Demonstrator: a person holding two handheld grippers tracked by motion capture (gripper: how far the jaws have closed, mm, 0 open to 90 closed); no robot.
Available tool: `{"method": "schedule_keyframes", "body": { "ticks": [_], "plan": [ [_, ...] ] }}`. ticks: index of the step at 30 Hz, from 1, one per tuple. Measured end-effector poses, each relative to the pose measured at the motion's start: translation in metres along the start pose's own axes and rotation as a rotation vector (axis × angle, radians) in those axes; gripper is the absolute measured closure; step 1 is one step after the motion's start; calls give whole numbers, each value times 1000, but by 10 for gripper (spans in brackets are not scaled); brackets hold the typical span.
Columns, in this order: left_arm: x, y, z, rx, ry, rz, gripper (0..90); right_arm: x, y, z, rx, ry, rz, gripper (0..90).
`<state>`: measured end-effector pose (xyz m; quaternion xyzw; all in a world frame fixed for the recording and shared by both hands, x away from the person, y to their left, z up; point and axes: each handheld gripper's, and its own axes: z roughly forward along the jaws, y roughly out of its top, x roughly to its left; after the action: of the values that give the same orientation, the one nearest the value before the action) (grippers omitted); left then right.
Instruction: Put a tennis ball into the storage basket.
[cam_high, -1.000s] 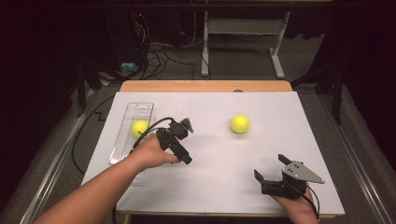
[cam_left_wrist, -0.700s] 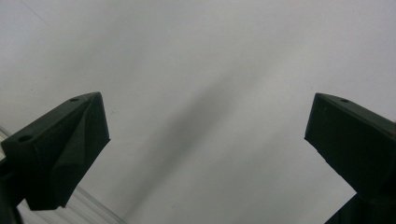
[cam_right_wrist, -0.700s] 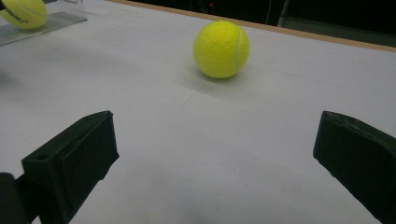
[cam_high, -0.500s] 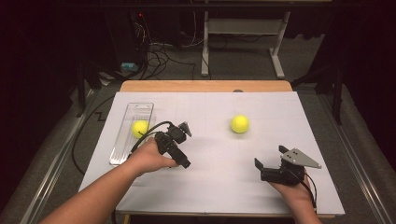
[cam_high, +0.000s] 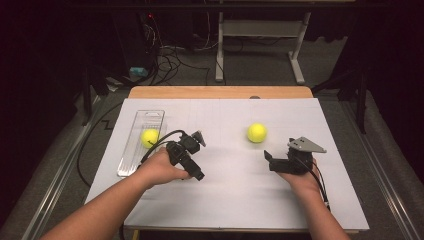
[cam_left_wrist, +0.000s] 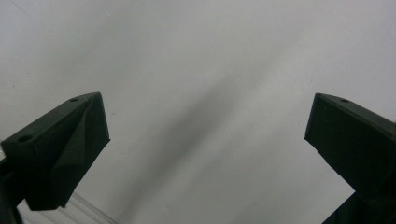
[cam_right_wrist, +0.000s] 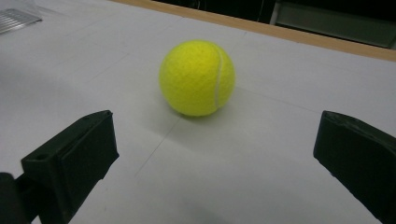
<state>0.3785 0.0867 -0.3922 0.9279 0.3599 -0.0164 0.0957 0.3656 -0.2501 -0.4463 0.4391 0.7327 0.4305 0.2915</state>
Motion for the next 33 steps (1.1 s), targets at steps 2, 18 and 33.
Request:
{"method": "schedule_keyframes", "body": {
  "ticks": [2, 18, 33],
  "plan": [
    [0, 0, 0, 3, 0, 1, 7, -1, 2, 3, 3, -4, 0, 0],
    [-1, 0, 0, 10, -14, 10, 6, 6, 38, 66, 76, 3, -4, 0],
    [0, -1, -1, 5, -16, 12, 6, 8, 34, 99, 179, 10, 35, 158]
  ]
}}
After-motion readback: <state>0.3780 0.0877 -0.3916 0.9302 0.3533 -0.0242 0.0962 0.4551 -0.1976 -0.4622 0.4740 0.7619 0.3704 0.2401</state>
